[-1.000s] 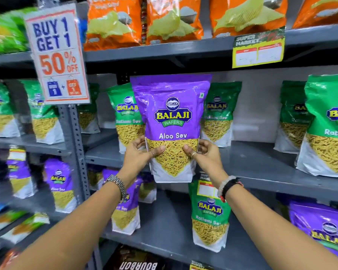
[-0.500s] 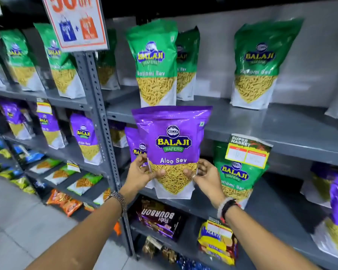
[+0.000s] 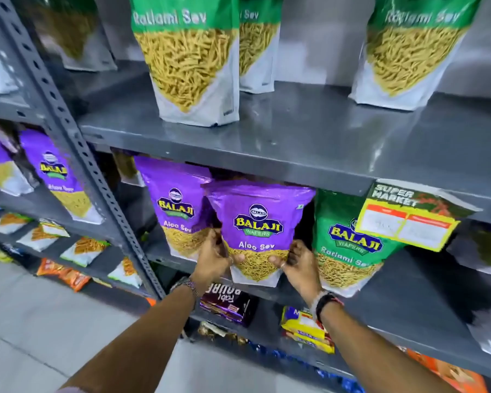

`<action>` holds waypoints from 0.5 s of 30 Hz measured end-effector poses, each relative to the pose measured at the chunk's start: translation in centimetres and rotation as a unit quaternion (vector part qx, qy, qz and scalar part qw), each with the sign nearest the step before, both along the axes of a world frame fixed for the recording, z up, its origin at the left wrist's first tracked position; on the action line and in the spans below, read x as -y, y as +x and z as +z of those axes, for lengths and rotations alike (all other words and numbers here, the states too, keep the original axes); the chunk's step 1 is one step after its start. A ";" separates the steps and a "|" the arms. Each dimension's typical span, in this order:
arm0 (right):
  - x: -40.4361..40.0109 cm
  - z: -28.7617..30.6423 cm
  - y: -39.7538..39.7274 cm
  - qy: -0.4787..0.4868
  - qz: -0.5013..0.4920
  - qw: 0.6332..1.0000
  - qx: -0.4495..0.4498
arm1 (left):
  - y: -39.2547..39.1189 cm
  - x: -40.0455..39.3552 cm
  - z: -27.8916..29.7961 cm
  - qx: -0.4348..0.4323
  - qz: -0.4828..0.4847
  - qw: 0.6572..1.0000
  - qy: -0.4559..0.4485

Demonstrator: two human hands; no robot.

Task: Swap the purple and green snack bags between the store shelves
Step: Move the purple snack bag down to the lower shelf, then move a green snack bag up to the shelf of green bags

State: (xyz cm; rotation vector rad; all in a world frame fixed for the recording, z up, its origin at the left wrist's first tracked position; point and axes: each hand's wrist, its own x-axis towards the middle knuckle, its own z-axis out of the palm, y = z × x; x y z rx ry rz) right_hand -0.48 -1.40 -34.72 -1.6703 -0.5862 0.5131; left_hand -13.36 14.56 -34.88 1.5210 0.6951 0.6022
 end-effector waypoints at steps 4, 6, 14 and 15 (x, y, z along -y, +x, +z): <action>-1.4 -1.3 1.3 -0.002 -0.031 0.999 -0.010 | 2.7 -1.9 -1.3 -0.014 -0.025 1.000 0.003; -1.6 -2.1 1.8 0.000 -0.041 0.999 -0.012 | 3.6 -2.3 -1.8 -0.015 -0.032 0.999 0.004; -1.0 -3.0 2.2 -0.025 -0.016 0.999 -0.022 | 3.5 -1.2 -1.4 0.032 -0.006 0.996 -0.087; -0.5 -3.0 2.0 -0.036 -0.016 0.999 -0.015 | 3.1 -0.5 -1.5 0.035 0.016 0.993 -0.114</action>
